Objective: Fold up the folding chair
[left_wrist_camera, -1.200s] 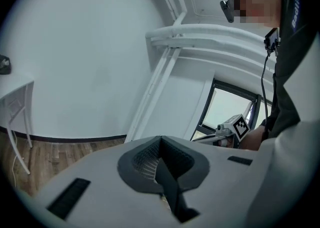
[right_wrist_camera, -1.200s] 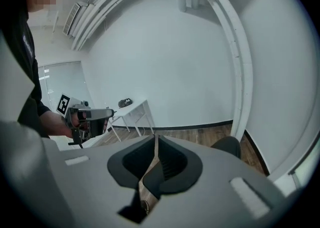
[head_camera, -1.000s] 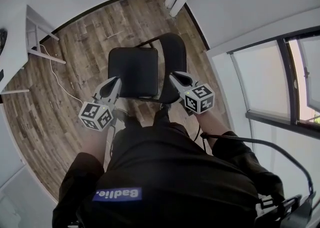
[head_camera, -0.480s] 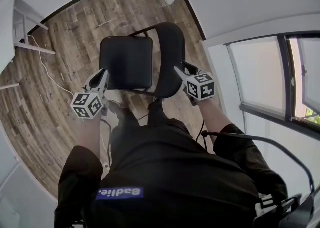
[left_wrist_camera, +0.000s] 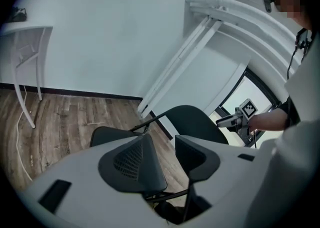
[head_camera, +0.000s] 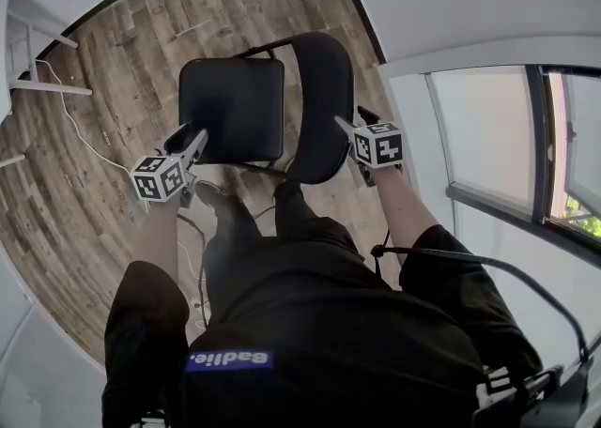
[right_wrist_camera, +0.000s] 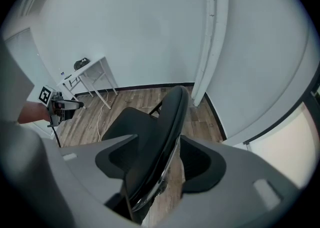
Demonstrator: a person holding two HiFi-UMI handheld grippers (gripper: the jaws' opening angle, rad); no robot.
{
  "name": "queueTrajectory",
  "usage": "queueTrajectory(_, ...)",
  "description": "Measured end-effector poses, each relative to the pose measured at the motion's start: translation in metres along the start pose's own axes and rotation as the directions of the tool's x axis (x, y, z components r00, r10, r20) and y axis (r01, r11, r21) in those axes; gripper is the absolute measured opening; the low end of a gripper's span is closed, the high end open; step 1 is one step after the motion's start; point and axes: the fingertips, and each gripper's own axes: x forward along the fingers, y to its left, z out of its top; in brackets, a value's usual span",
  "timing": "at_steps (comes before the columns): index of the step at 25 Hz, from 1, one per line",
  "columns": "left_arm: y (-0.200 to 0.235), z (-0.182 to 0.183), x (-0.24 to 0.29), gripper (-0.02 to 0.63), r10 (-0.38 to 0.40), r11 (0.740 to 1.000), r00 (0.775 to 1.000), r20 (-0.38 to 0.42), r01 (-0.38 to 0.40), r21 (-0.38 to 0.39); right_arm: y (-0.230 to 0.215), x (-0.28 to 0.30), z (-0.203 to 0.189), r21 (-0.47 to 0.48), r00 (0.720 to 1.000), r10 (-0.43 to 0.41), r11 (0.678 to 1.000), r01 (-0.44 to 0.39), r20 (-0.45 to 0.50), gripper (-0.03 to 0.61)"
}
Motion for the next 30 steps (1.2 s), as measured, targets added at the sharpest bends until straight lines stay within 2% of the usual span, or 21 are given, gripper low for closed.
queueTrajectory(3, 0.022, -0.019, 0.008, 0.193, 0.007, 1.000, 0.998, -0.058, -0.008, -0.010, -0.006, 0.013, -0.002, 0.022, 1.000, 0.000, 1.000, 0.001, -0.026, 0.233)
queueTrajectory(9, 0.064, -0.040, 0.030, 0.206, 0.013, 1.000, 0.992, -0.123, -0.016, -0.026, -0.018, 0.033, -0.003, 0.105, 0.997, 0.023, 0.994, -0.015, -0.073, 0.236)
queueTrajectory(13, 0.109, -0.065, 0.041, 0.236, 0.057, 0.998, 0.977, -0.206, -0.064, -0.028, -0.016, 0.048, -0.007, 0.122, 0.992, 0.056, 0.992, -0.042, -0.114, 0.236)
queueTrajectory(20, 0.187, -0.106, 0.066, 0.263, 0.066, 0.995, 0.953, -0.295, -0.086, -0.056, -0.012, 0.075, -0.009, 0.113, 0.983, 0.049, 0.993, -0.029, -0.179, 0.236)
queueTrajectory(26, 0.230, -0.140, 0.090, 0.284, 0.031, 0.997, 0.939, -0.342, -0.052, -0.052, -0.004, 0.096, -0.018, 0.138, 0.979, 0.046, 0.990, -0.018, -0.201, 0.236)
queueTrajectory(30, 0.254, -0.166, 0.112, 0.299, -0.011, 0.995, 0.932, -0.362, -0.025, -0.095, -0.003, 0.104, -0.022, 0.153, 0.970, 0.054, 0.988, -0.018, -0.238, 0.236)
